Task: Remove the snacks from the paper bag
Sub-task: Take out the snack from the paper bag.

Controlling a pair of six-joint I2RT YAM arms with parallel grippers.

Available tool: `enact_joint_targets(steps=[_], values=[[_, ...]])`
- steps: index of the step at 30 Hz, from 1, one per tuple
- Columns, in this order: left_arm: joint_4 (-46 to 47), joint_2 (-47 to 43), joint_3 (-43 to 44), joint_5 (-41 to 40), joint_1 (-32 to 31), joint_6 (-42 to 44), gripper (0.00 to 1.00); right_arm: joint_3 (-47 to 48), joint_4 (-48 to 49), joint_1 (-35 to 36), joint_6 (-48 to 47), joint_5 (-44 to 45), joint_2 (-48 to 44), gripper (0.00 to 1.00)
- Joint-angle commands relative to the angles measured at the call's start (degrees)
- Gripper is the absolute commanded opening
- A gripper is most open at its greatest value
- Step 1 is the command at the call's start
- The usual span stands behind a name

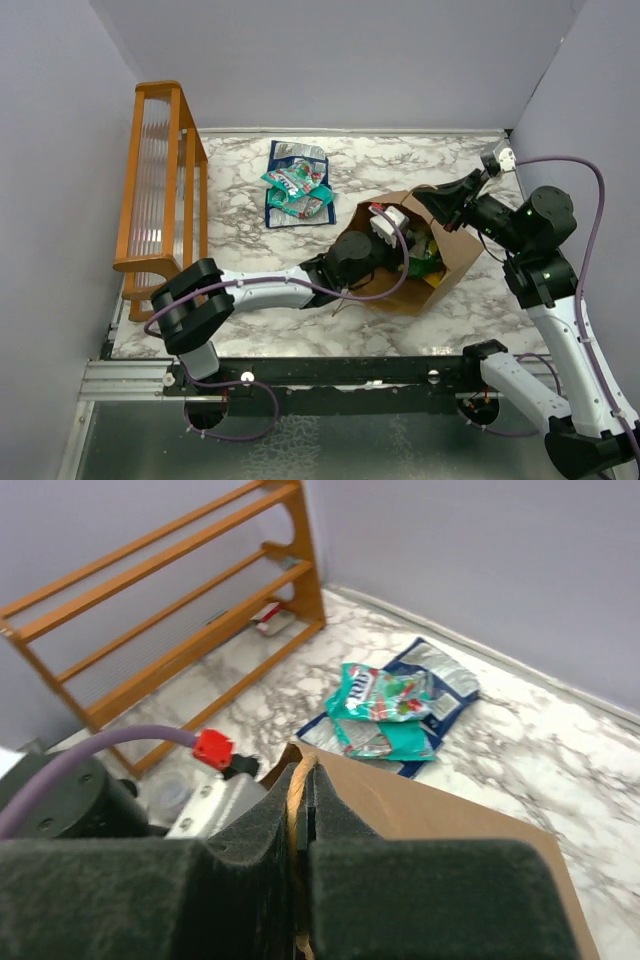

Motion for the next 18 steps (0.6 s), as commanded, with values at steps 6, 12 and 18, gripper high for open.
enact_joint_targets(steps=[6, 12, 18], values=[[-10.22, -10.82, -1.96, 3.48, -0.52, -1.51, 0.0, 2.6, -4.84, 0.19, -0.89, 21.39, -2.32, 0.01], [-16.45, -18.19, 0.37, 5.76, -0.58, -2.23, 0.0, 3.01, -8.12, 0.19, -4.23, 25.98, -4.35, 0.01], [-25.02, -23.51, 6.23, 9.0, -0.52, -1.93, 0.0, -0.69, -7.99, 0.15, -5.63, 29.01, -7.26, 0.01]])
